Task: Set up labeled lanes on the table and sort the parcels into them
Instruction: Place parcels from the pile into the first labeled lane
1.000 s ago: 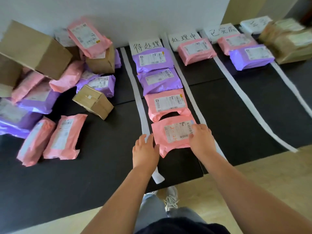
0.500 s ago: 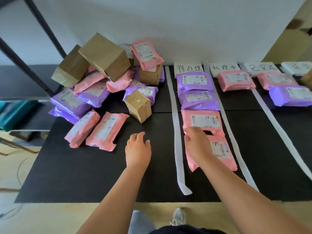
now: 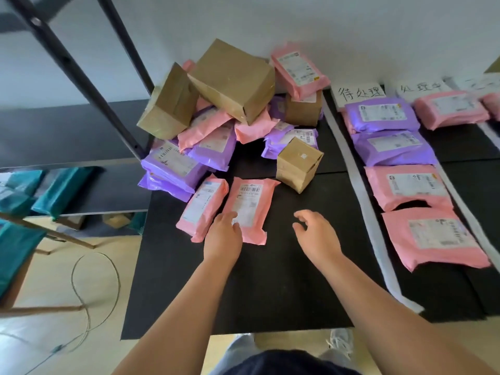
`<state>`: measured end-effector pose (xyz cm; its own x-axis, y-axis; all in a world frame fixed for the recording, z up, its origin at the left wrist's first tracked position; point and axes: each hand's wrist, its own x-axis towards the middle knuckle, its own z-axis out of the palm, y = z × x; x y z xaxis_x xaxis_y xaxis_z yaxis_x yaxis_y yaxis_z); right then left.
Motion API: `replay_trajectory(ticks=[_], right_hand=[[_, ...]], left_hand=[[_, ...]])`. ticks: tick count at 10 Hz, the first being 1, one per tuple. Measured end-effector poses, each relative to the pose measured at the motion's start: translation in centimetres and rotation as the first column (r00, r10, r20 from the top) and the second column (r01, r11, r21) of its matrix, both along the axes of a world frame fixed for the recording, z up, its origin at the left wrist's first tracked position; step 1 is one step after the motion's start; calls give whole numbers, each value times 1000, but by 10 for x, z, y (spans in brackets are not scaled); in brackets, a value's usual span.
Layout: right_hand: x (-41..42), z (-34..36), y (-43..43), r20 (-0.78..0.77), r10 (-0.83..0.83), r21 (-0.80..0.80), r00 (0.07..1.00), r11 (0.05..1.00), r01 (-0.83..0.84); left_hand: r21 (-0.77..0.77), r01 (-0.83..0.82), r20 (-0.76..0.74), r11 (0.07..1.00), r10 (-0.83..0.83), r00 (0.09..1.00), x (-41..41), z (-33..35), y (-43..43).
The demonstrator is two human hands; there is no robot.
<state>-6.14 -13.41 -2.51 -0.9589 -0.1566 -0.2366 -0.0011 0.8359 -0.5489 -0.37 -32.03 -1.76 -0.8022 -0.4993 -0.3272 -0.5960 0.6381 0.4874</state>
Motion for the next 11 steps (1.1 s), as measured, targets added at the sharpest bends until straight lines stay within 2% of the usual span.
replay_trajectory(ticks=[1,2,4,5,6,7,8,9,11], right_hand=[[12,-2,-28,-10,17,30,1000,999,-17],[14,-5,-47,-4,38,53,999,998,-38],[6,-16,-63,93,108,163,990,979,-122],[2,-22,-61,124,106,192,987,973,-129],[-3,-26,-60,145,86,207,986,972,-116],[-7,-30,-60,196,85,227,977,965,-129],[-12,-32,-62,254,50,243,966,963,-114],[-14,-35,-63,249,5,254,968,965,-70],[-5,-26,-55,198,-74,119,977,992,51]], left_hand=[[6,83,71,997,-83,994,2,-11,-24],[62,179,59,982,-182,981,-1,-22,-34],[187,200,79,962,-218,973,1,-35,-24],[153,267,170,952,-291,941,2,-41,-17],[240,192,63,951,-213,975,8,-48,-7],[158,297,34,942,-305,952,6,-42,-2],[200,282,29,938,-294,955,-1,-40,1],[289,201,63,936,-228,972,-4,-35,3],[440,41,121,897,-104,987,-2,-20,-3]])
